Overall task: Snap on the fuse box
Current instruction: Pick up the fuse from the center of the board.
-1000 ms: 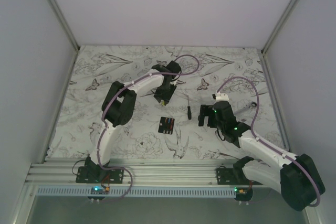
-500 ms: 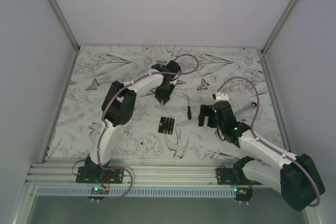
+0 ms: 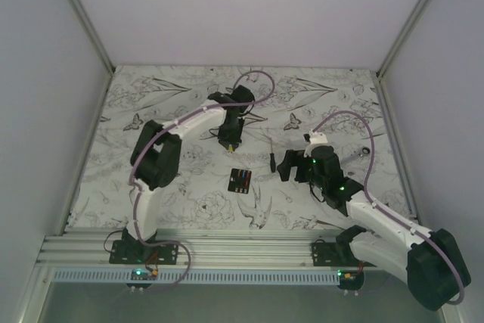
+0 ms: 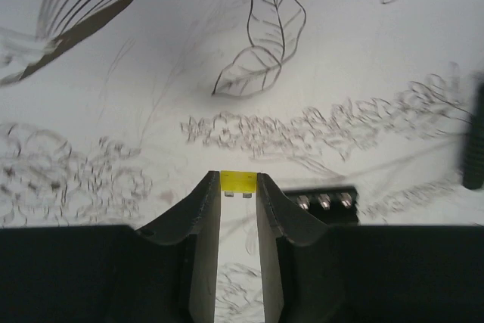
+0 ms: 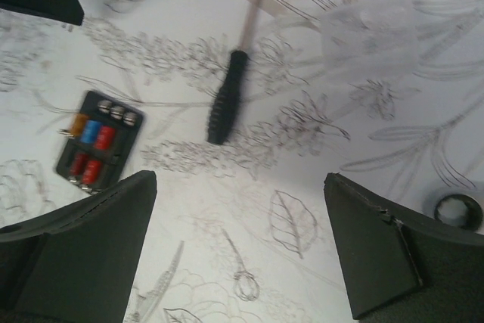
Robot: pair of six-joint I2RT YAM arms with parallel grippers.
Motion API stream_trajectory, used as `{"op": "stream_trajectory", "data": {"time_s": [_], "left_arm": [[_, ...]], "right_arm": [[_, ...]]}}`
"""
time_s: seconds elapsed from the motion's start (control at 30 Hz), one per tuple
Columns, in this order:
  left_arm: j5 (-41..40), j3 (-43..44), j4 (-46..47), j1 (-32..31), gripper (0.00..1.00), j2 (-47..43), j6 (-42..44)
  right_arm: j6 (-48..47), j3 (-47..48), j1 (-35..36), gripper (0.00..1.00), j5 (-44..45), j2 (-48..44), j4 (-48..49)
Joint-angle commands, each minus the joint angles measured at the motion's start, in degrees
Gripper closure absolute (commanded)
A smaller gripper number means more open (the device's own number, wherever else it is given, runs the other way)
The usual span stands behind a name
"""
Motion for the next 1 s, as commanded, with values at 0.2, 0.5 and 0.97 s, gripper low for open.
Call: {"op": "stream_trajectory", "data": {"time_s": [0.2,0.5,0.97], "left_arm": [[-6.1,-14.4,8.2,-3.7,0.86,-23.4,-18.6],[-11.0,-24.8,15.6,-9.3,0.85,-36.5,-31.0],[-18.8,-29.8,18.3,-15.5,0.85,-43.8,-38.5]], "right_arm": [[5.5,-5.5,2.4,0.07,-11.3,-3.4,23.5],[6.7,-5.8,10.2,0.18,-10.0,3.3,42.2],[5.6,-3.2,17.4,0.38,-3.4,13.3,57.5]]}}
